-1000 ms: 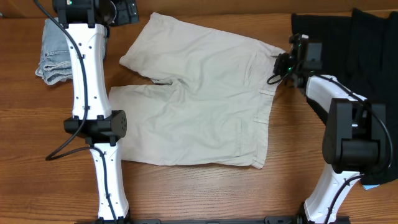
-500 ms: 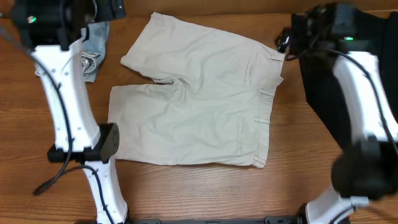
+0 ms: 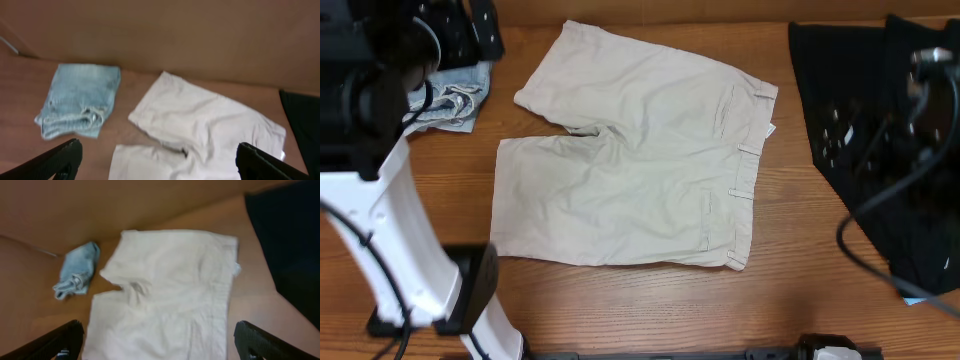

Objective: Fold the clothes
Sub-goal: 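Release the shorts and lift both grippers away, then lower both grippers to the bottom hem corners of the shorts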

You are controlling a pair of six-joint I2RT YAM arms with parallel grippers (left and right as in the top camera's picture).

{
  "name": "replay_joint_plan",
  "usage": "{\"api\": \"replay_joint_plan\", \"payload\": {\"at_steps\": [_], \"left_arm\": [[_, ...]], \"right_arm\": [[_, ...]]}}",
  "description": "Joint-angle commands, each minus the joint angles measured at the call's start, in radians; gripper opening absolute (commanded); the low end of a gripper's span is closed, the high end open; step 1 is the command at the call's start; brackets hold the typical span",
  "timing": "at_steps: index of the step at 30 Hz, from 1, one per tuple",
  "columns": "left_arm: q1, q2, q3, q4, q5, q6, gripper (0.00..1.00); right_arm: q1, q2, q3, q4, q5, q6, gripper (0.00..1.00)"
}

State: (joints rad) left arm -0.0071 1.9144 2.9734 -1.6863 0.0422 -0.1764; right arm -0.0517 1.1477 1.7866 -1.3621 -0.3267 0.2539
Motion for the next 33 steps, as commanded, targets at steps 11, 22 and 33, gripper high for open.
{"api": "replay_joint_plan", "payload": {"at_steps": [11,22,33], "left_arm": [[0.002,-0.307,-0.863,0.014,0.025,-0.086,1.0],[0.1,-0.455,-1.579,0.415,0.027,-0.357,1.0],[0.237,-0.488,-2.057,0.617,-0.097,-0.903,1.0]], "right_arm": [[0.027,-0.12,-0.103,-0.313,0.139,0.141,1.0],[0.299,-0.113,-0.661,0.029,0.098,0.248,1.0],[0.336,-0.026,-0.818,0.185,0.098,0.249,1.0]]}}
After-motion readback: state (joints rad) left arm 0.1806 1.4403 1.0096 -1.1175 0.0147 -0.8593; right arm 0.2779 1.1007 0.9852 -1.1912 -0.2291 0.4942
